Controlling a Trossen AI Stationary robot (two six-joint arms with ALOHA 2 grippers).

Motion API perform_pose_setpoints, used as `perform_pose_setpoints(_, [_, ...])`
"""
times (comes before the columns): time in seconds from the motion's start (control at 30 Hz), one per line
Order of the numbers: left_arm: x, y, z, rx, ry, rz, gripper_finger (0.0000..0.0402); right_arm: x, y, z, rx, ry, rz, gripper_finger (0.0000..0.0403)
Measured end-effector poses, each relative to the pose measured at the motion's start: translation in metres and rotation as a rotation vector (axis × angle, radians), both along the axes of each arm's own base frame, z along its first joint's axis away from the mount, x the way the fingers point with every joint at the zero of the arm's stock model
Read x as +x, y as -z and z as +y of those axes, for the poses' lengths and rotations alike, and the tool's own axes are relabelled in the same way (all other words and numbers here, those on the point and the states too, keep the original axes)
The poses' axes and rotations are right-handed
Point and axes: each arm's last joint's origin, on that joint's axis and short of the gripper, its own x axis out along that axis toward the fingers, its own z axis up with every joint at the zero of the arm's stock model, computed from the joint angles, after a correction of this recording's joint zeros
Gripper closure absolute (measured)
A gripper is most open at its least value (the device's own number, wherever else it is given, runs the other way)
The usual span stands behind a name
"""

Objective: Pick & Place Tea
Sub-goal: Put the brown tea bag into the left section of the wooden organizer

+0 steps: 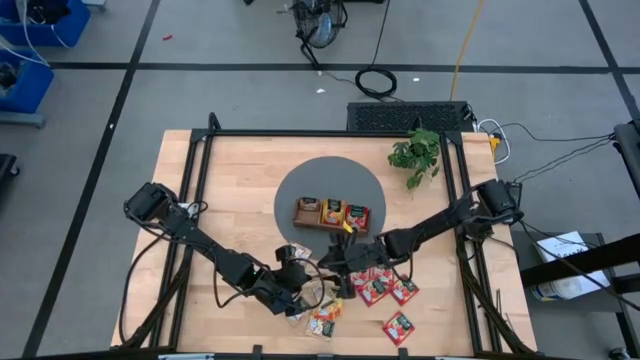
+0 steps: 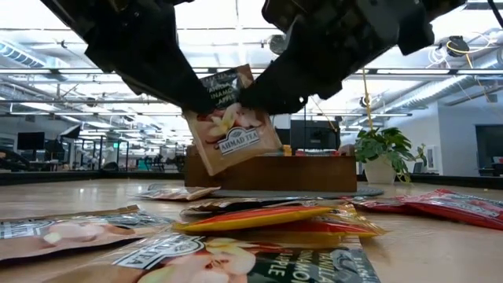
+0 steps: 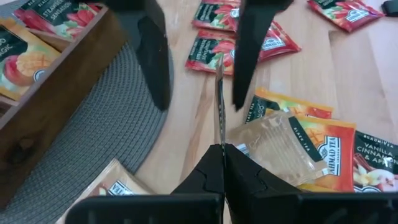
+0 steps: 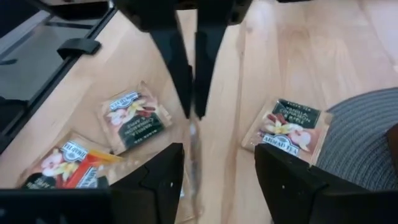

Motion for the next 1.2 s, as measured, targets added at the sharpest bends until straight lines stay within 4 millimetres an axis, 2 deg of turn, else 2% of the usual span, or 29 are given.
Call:
perform_pose_setpoints(0.27, [0.001,0.000,0.001,0.001,-0.005,0.003,0.0399,0.001,-0.004,0.004,0.024,-0.054,-0.033,0.0265])
perform_pose_setpoints(0.57, [0.001,0.000,0.001,-0.002,-0.006,0.002,0.0393,0.001,-0.004,0.004,-0.008,-0.079,-0.041,0.0391])
perform_pose_setpoints(0.83, [-0.001,0.000,-0.002,-0.007,0.032,0.011,0.0382,0.000,-0.003,0.006,-0.019,-0.090,-0.042,0.0401])
perform_pose_setpoints(1.07, [-0.010,0.002,-0.015,-0.011,0.120,0.052,0.0381,-0.001,-0.003,0.007,-0.027,-0.123,-0.046,0.0402])
perform_pose_setpoints(1.2, [-0.020,0.001,-0.016,-0.032,0.085,0.107,0.0381,0.000,-0.004,0.007,-0.025,-0.124,-0.060,0.0403])
